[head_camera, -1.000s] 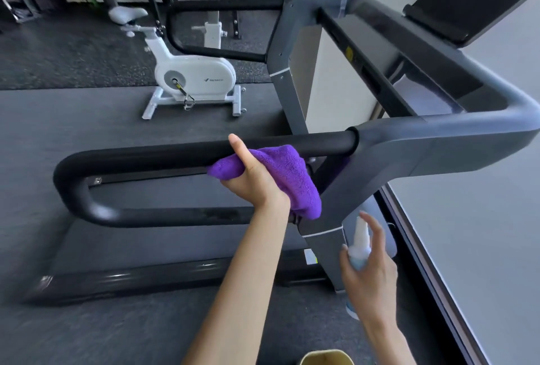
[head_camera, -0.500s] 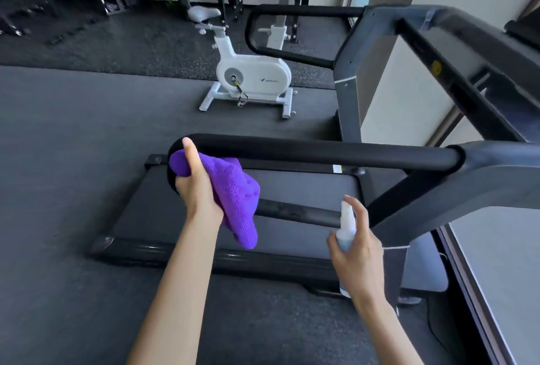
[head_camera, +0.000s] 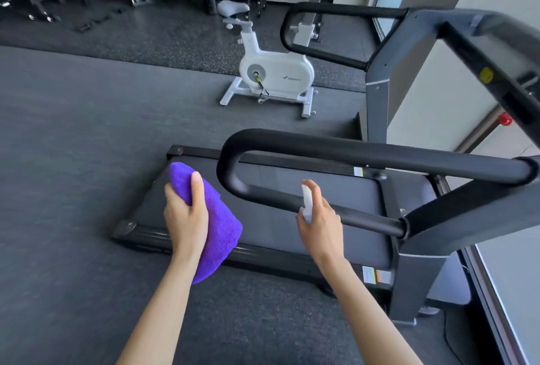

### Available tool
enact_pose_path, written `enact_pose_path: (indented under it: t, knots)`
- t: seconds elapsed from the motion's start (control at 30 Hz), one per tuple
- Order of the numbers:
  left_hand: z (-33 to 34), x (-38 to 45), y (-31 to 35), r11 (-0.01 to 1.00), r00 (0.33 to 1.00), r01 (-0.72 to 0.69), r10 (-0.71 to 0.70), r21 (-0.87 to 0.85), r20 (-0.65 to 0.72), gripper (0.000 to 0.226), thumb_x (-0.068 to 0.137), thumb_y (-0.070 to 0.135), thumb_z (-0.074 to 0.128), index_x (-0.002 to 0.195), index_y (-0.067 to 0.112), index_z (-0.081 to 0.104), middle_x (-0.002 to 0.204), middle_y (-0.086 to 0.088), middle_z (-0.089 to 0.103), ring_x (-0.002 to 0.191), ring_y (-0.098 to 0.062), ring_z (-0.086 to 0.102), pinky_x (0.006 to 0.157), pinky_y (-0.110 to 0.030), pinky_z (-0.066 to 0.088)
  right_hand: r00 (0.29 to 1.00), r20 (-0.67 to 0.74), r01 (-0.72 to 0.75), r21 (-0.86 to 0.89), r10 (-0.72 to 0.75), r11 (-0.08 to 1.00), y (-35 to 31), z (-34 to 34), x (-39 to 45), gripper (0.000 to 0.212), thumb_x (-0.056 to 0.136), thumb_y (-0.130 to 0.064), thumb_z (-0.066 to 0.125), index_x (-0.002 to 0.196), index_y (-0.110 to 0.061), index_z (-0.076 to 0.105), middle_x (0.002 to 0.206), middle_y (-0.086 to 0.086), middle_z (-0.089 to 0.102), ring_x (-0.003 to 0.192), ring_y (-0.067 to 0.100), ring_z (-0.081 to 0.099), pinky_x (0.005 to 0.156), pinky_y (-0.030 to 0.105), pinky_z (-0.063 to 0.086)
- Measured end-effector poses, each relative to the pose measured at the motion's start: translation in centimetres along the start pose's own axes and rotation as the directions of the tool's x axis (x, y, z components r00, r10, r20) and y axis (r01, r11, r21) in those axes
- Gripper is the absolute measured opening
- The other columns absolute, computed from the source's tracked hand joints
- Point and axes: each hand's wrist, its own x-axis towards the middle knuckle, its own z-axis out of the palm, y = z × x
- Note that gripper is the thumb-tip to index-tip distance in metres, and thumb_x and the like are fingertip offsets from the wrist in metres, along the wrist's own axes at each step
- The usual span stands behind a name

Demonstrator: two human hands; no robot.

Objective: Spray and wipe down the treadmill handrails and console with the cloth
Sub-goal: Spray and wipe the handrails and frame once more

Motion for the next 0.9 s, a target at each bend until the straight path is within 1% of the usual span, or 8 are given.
enact_pose_path:
  t: [0.07,0.13,0.23,0.43,0.57,0.63,0.77,0.9]
  knots:
    - [0.3,-0.3,-0.2,1.000,1.000,0.004,-0.004,0.011,0.014,0.034,0.096,0.049,0.044,0.096,0.015,0.047,0.081,0.012,0.056,0.073,0.003,0.054,0.073,-0.029,0.036,0.999,-0.014,-0.032,0.055,0.032,0.998,-0.1,0.5,0.4,0.056,0.084,-0.009,0.052,0.130,-0.034,0.033,0.088,0.004,0.058,0.067,0.030,0.045,0.060,0.033,0.033]
    - [0.6,-0.5,-0.5,1.000,1.000,0.011,-0.012,0.023,0.029,0.033,0.096,0.047,0.045,0.096,0.014,0.047,0.081,0.013,0.055,0.072,0.006,0.052,0.072,-0.027,0.034,0.998,-0.034,-0.060,0.054,0.062,0.997,0.1,0.6,0.7,0.055,0.082,-0.007,0.052,0.129,-0.031,0.036,0.083,0.002,0.055,0.067,0.029,0.044,0.060,0.032,0.033]
    - [1.0,-0.7,-0.8,0.999,0.999,0.006,-0.008,0.032,0.052,0.032,0.096,0.046,0.045,0.094,0.014,0.046,0.081,0.013,0.055,0.070,0.009,0.052,0.069,-0.023,0.032,0.996,-0.044,-0.082,-0.004,0.082,0.997,1.0,0.1,0.6,0.058,0.082,-0.008,0.051,0.131,-0.034,0.033,0.089,0.002,0.056,0.071,0.030,0.047,0.059,0.033,0.035]
    - [2.3,-1.9,-1.3,0.999,0.991,-0.012,0.006,0.047,0.133,0.034,0.095,0.046,0.046,0.095,0.012,0.046,0.082,0.004,0.059,0.075,-0.001,0.055,0.070,-0.029,0.036,0.990,-0.095,-0.108,-0.060,0.102,0.992,4.2,-1.9,-1.1,0.067,0.082,-0.010,0.057,0.136,-0.039,0.030,0.090,-0.004,0.055,0.071,0.030,0.053,0.057,0.032,0.037]
    - [3.6,-3.2,-1.4,0.999,0.986,-0.007,0.000,0.041,0.170,0.032,0.095,0.046,0.046,0.094,0.014,0.047,0.082,0.003,0.060,0.076,-0.004,0.057,0.067,-0.029,0.038,0.981,-0.147,-0.125,0.042,0.130,0.991,5.4,-2.5,-1.4,0.059,0.082,-0.005,0.059,0.132,-0.030,0.039,0.078,-0.003,0.053,0.067,0.029,0.053,0.059,0.030,0.036]
    - [4.1,-3.6,-1.3,0.999,0.984,0.000,-0.006,0.034,0.177,0.032,0.095,0.046,0.046,0.094,0.014,0.048,0.081,0.003,0.060,0.076,-0.005,0.058,0.064,-0.025,0.039,0.975,-0.155,-0.150,0.055,0.157,0.987,5.7,-2.6,-1.2,0.057,0.082,-0.004,0.059,0.129,-0.029,0.039,0.077,-0.002,0.053,0.066,0.028,0.051,0.060,0.031,0.036]
    - [4.7,-4.1,-1.5,0.999,0.977,-0.005,-0.003,0.036,0.215,0.032,0.096,0.045,0.046,0.095,0.014,0.049,0.082,0.003,0.061,0.076,-0.008,0.059,0.069,-0.031,0.040,0.973,-0.146,-0.177,0.010,0.176,0.984,6.6,-2.9,-1.4,0.061,0.082,-0.007,0.059,0.132,-0.031,0.037,0.075,-0.003,0.050,0.065,0.027,0.049,0.059,0.030,0.034]
    - [5.3,-4.4,-1.7,0.999,0.973,0.006,-0.015,0.038,0.230,0.032,0.095,0.047,0.046,0.094,0.016,0.049,0.082,0.004,0.061,0.077,-0.008,0.059,0.070,-0.032,0.041,0.956,-0.203,-0.221,-0.019,0.212,0.975,8.6,-4.4,-2.2,0.069,0.081,-0.008,0.060,0.133,-0.039,0.028,0.080,-0.004,0.050,0.064,0.026,0.050,0.055,0.030,0.035]
